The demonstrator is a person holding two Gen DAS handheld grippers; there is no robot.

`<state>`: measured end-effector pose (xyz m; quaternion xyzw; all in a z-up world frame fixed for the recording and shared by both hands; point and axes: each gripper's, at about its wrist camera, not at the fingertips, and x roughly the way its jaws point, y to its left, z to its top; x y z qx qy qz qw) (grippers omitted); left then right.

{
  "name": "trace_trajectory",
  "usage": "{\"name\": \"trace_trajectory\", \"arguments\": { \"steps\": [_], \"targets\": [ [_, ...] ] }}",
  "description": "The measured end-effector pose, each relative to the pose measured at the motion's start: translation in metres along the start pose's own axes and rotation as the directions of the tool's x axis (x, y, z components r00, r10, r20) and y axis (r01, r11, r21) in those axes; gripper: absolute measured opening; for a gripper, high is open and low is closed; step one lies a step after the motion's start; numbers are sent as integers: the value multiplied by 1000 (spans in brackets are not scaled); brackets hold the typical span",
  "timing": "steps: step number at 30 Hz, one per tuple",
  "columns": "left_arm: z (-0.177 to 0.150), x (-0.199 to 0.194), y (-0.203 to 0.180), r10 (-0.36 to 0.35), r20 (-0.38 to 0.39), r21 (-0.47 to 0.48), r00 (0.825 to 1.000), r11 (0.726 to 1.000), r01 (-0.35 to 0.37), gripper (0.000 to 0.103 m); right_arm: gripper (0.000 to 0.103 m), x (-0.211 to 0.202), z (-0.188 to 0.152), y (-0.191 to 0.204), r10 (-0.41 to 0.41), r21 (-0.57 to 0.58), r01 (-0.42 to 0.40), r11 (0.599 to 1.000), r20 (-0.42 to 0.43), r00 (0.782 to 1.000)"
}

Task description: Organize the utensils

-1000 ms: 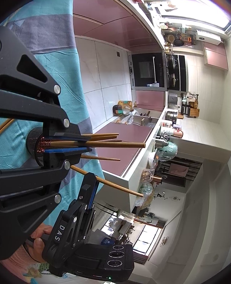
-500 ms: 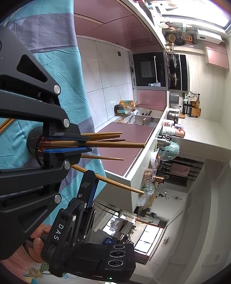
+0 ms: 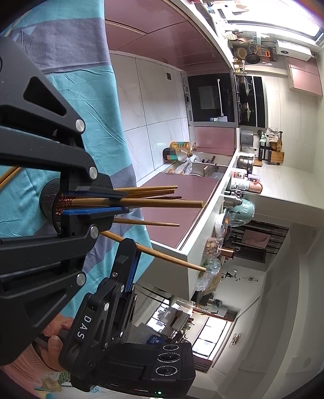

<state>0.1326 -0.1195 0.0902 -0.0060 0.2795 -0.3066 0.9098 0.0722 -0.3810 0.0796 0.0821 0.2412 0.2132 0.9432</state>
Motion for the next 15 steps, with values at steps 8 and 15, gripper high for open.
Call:
{"name": "trace_trajectory", "arguments": {
  "steps": [8, 15],
  "targets": [
    [0, 3, 3, 0, -6, 0, 1000, 1000, 0, 7, 5, 6, -7, -1, 1, 6, -1, 1000, -6, 1000],
    [-2, 8, 4, 2, -13, 2, 1000, 1000, -2, 7, 5, 7, -7, -3, 3, 9, -3, 1000, -12, 1000]
  ]
}}
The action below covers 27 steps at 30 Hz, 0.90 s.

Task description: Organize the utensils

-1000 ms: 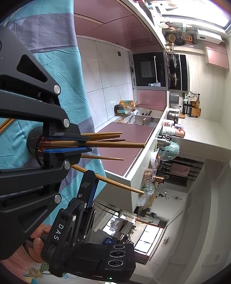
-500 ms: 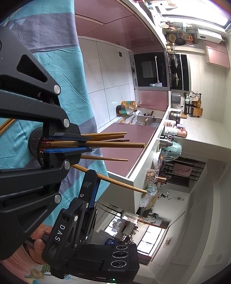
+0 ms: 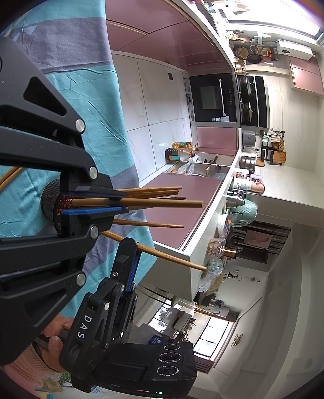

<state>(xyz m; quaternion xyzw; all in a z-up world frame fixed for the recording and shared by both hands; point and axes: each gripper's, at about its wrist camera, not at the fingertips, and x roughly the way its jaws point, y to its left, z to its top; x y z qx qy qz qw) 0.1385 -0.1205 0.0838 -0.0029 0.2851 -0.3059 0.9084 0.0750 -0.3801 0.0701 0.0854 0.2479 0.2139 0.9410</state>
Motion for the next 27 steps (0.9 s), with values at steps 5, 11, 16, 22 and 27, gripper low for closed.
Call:
{"name": "trace_trajectory", "arguments": {
  "steps": [5, 11, 16, 22, 27],
  "targets": [
    [-1, 1, 0, 1, -2, 1, 1000, 1000, -1, 7, 5, 1, 1, -1, 1, 2, -1, 1000, -2, 1000],
    [-4, 6, 0, 2, -10, 4, 1000, 1000, -2, 7, 5, 2, -1, -1, 1, 4, -1, 1000, -5, 1000],
    [-10, 8, 2, 2, -19, 7, 1000, 1000, -2, 7, 5, 5, -9, -2, 1, 9, -1, 1000, -11, 1000],
    [-14, 9, 5, 2, -29, 12, 1000, 1000, -2, 7, 5, 9, -8, -3, 2, 15, -2, 1000, -20, 1000],
    [-13, 12, 3, 3, -35, 20, 999, 1000, -2, 7, 5, 9, -8, -3, 2, 18, -2, 1000, -24, 1000]
  ]
}}
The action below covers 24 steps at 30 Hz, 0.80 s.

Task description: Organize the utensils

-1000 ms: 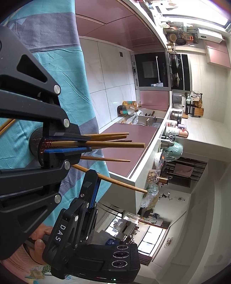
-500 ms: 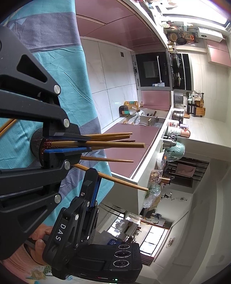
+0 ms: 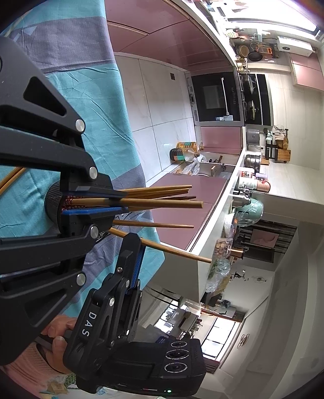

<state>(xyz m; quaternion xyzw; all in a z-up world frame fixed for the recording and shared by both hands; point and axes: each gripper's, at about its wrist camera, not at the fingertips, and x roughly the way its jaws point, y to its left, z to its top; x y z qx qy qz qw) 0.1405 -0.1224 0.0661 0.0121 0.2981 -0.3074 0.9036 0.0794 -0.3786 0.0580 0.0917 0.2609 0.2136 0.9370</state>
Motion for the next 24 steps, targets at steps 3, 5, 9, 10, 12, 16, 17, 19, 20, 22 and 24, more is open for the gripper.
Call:
{"name": "trace_trajectory", "arguments": {
  "steps": [3, 5, 9, 10, 12, 16, 17, 19, 20, 22, 24],
  "targets": [
    [-1, 0, 2, -1, -4, 2, 1000, 1000, 1, 7, 5, 2, 1, 0, 0, 1, 0, 1000, -4, 1000],
    [1, 2, 1, -1, -8, 1, 1000, 1000, 1, 7, 5, 3, 1, 0, -1, 1, 1, 1000, -6, 1000],
    [3, 5, 1, -10, -21, -2, 1000, 1000, 10, 7, 5, 5, 1, -2, -2, 6, 2, 1000, -12, 1000],
    [3, 6, 1, -11, -23, -2, 1000, 1000, 11, 7, 5, 6, 2, -2, -2, 8, 2, 1000, -14, 1000],
    [3, 8, 2, -12, -29, 0, 1000, 1000, 12, 7, 5, 7, 3, -3, -2, 10, 2, 1000, -17, 1000],
    [5, 12, 5, -14, -39, -4, 999, 1000, 14, 7, 5, 10, 3, -5, -4, 16, 4, 1000, -27, 1000],
    [6, 13, 6, -14, -41, -6, 999, 1000, 14, 7, 5, 11, 5, -6, -3, 18, 4, 1000, -30, 1000],
    [7, 16, 4, -15, -44, -6, 999, 1000, 14, 7, 5, 12, 5, -6, -5, 20, 6, 1000, -36, 999],
    [6, 16, 3, -14, -45, -6, 999, 1000, 13, 7, 5, 13, 4, -6, -5, 22, 6, 1000, -40, 999],
    [7, 18, 5, -15, -50, -7, 999, 1000, 15, 7, 5, 16, 4, -7, -6, 26, 7, 1000, -48, 999],
    [8, 21, 6, -13, -56, -11, 998, 1000, 12, 7, 5, 18, 4, -8, -7, 31, 9, 999, -54, 998]
  ]
}}
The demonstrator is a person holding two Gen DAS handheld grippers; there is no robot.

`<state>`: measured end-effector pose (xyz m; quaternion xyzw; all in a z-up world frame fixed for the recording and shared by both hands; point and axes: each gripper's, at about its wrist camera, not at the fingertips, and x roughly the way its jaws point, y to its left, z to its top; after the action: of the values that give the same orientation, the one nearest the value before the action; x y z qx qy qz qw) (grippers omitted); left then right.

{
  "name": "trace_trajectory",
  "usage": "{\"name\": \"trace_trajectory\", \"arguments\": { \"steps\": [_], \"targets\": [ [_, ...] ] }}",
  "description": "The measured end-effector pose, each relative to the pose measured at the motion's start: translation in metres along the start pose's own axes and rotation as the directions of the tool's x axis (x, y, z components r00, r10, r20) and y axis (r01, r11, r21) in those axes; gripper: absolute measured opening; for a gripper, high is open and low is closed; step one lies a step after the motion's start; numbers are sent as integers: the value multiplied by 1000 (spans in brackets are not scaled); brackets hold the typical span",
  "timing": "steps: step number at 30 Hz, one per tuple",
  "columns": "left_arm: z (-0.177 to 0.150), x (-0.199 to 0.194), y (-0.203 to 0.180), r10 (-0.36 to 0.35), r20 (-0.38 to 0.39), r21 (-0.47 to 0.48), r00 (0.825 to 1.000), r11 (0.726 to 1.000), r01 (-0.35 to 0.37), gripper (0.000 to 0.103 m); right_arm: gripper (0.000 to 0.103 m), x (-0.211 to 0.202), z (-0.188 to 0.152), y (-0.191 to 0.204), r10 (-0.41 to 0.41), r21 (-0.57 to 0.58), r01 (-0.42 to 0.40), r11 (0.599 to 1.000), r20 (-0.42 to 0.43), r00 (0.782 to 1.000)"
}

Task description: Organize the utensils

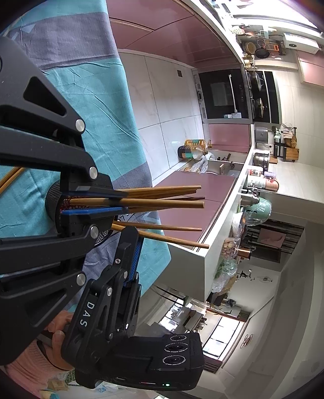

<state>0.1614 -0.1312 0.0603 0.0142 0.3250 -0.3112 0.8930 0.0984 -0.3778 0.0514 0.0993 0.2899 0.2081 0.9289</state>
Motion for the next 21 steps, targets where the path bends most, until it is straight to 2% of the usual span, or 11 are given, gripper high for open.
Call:
{"name": "trace_trajectory", "arguments": {
  "steps": [21],
  "targets": [
    [3, 31, 15, -3, -44, -35, 999, 999, 2, 8, 8, 11, 6, -8, -7, 40, 8, 999, -24, 1000]
  ]
}}
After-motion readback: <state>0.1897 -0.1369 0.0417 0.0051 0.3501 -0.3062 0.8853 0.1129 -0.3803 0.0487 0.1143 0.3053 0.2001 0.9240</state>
